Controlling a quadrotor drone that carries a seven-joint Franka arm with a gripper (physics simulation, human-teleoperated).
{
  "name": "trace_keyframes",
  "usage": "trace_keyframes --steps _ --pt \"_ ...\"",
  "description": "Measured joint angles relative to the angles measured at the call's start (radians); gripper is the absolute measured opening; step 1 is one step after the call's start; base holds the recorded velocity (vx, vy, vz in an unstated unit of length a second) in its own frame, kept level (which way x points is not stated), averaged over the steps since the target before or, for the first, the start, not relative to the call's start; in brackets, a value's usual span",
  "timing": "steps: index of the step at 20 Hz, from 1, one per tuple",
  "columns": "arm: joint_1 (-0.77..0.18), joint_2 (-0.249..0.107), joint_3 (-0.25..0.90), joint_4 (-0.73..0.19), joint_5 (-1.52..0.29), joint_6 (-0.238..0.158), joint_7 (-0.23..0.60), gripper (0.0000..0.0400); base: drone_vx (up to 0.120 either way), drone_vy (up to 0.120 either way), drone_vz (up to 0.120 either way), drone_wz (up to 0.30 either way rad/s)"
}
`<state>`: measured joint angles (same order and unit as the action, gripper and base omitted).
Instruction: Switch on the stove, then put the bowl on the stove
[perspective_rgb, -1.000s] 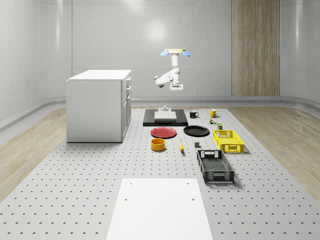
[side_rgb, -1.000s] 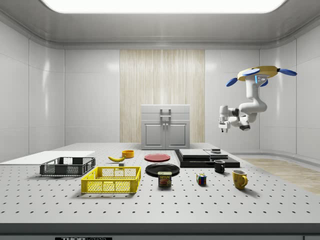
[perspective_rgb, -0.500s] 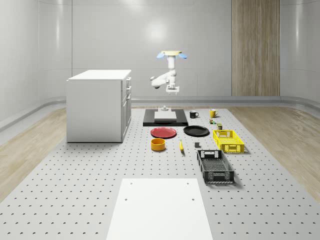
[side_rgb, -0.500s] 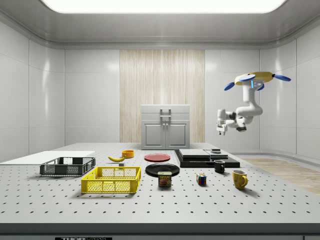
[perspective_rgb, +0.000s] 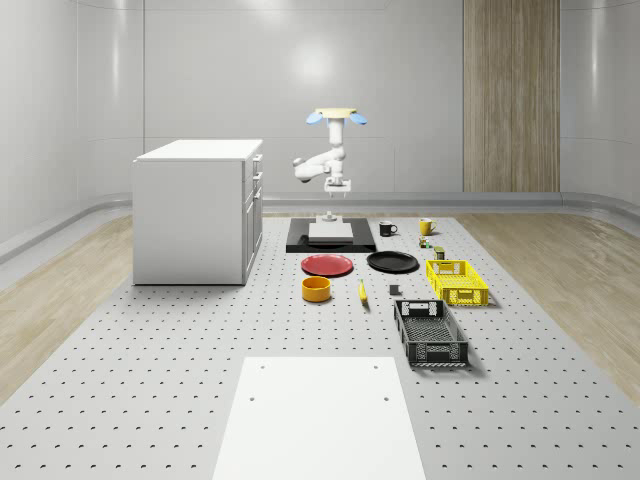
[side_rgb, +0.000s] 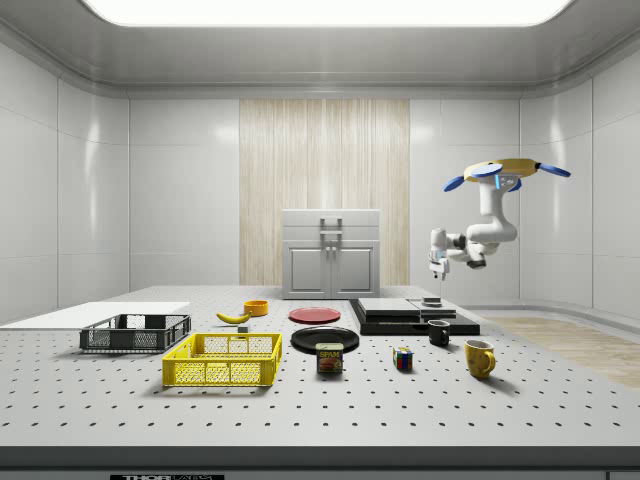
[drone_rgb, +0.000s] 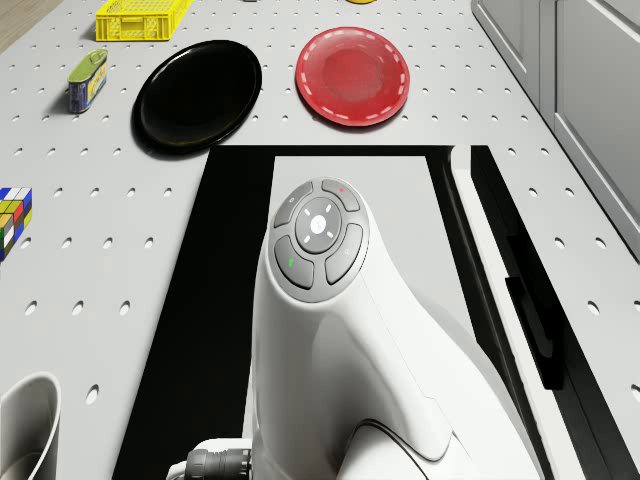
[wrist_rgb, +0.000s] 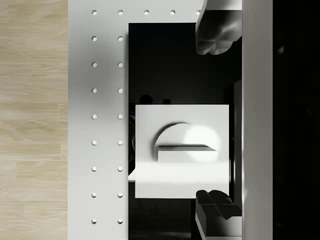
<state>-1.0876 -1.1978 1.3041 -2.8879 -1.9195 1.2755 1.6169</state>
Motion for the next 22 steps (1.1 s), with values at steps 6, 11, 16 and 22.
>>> trace_keyframes --steps 6,11,16,22 --pt "-0.002 -0.036 -0.026 0.006 -0.016 0.043 0.001 0.0400 0.000 -0.027 0.000 0.000" --pt "0.000 -0.072 -0.093 0.021 -0.073 0.100 -0.006 0.0400 0.000 0.000 0.000 0.000" --pt "-0.043 -0.077 -0.114 0.069 -0.099 0.130 -0.004 0.0400 0.000 0.000 0.000 0.000" --pt "-0.089 -0.082 -0.132 0.120 -0.122 0.164 -0.002 0.0400 0.000 0.000 0.000 0.000"
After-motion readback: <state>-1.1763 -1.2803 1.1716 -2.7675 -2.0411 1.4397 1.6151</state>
